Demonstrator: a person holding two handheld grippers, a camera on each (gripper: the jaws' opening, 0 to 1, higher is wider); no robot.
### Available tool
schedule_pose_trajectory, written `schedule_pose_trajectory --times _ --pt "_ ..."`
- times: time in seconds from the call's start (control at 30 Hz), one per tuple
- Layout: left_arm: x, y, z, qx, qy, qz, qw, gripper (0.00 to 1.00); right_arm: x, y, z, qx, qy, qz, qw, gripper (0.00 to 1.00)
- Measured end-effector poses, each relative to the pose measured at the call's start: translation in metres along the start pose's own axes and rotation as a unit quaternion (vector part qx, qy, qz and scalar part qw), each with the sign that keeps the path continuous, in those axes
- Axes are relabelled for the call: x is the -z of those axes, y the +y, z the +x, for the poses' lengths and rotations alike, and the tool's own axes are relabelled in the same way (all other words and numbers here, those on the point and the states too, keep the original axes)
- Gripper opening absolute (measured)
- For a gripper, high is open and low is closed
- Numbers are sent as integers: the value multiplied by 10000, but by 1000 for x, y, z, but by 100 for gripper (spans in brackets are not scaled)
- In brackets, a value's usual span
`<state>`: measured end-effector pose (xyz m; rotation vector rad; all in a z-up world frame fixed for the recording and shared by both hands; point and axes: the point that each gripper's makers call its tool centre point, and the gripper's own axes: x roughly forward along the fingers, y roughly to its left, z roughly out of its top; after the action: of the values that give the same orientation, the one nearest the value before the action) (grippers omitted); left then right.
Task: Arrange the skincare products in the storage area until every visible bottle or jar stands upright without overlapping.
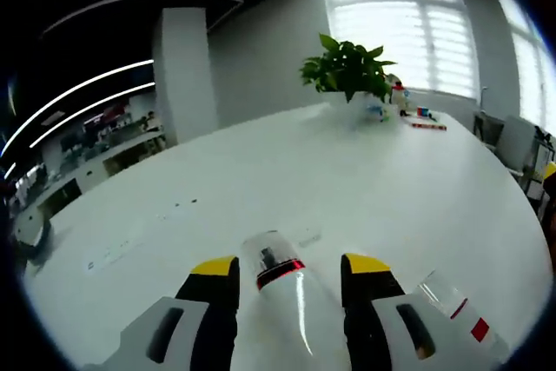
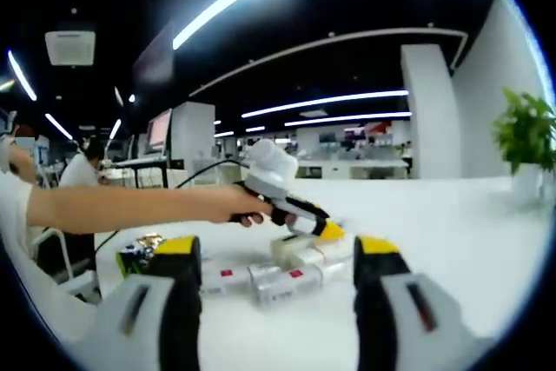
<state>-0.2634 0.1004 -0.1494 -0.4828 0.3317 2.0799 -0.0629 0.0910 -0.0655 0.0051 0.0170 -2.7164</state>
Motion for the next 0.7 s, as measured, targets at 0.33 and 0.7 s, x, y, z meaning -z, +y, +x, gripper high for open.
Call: schedule_pose_trajectory --times 0.33,0.7 --pt "9 -1 -4 204 -23 -340 9992 35 3 0 3 -50 42 -9 10000 72" --pt "21 8 -15 438 214 26 9988 27 4 3 4 -94 73 -17 9999 71"
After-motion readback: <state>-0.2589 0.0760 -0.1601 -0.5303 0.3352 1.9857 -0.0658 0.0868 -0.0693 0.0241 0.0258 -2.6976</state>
